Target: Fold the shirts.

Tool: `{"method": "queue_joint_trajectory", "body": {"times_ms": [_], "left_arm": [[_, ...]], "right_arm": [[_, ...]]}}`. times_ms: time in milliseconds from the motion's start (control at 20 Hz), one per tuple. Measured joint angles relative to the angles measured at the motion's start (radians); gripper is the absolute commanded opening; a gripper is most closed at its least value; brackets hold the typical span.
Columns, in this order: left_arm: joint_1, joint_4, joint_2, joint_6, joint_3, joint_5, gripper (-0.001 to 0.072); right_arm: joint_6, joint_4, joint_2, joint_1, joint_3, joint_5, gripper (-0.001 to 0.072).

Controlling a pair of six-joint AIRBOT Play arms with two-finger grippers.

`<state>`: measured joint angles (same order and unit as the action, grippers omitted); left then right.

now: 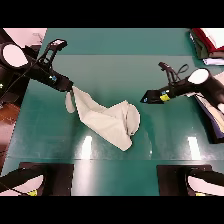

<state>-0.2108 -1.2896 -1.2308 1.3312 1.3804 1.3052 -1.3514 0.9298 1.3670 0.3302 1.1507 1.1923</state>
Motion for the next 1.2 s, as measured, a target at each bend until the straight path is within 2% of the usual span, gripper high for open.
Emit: {"method": "queue_joint_trajectory", "body": {"times_ms": [450,500,550,600,650,900,1200], "left_arm": [[0.000,0.014,0.000,0.005,0.000,0.003,0.0027],[0.000,0.014,0.000,0.005,0.000,0.004,0.0027],[0.000,0.014,0.000,0.005,0.000,0.006,0.0027],[0.000,0.014,0.000,0.005,0.000,0.010,0.0026],[0.000,0.015,0.000,0.005,0.000,0.014,0.0026],[0.000,0.014,0.001,0.005,0.001,0.039,0.0026],[0.000,-0.073,0.061,0.006,0.137,0.041,0.0026]], "right_arm": [[0.016,-0.020,0.347,0.047,0.244,0.239,0.0515],[0.016,-0.020,0.370,0.063,0.261,0.247,0.0417],[0.019,-0.022,0.389,0.079,0.278,0.254,0.0236],[0.023,-0.022,0.403,0.093,0.293,0.259,0.0107],[0.032,-0.021,0.414,0.108,0.309,0.262,0.0015],[0.056,0.004,0.417,0.129,0.414,0.272,0.0013],[0.007,0.220,0.238,0.048,0.589,0.274,0.0013]]}}
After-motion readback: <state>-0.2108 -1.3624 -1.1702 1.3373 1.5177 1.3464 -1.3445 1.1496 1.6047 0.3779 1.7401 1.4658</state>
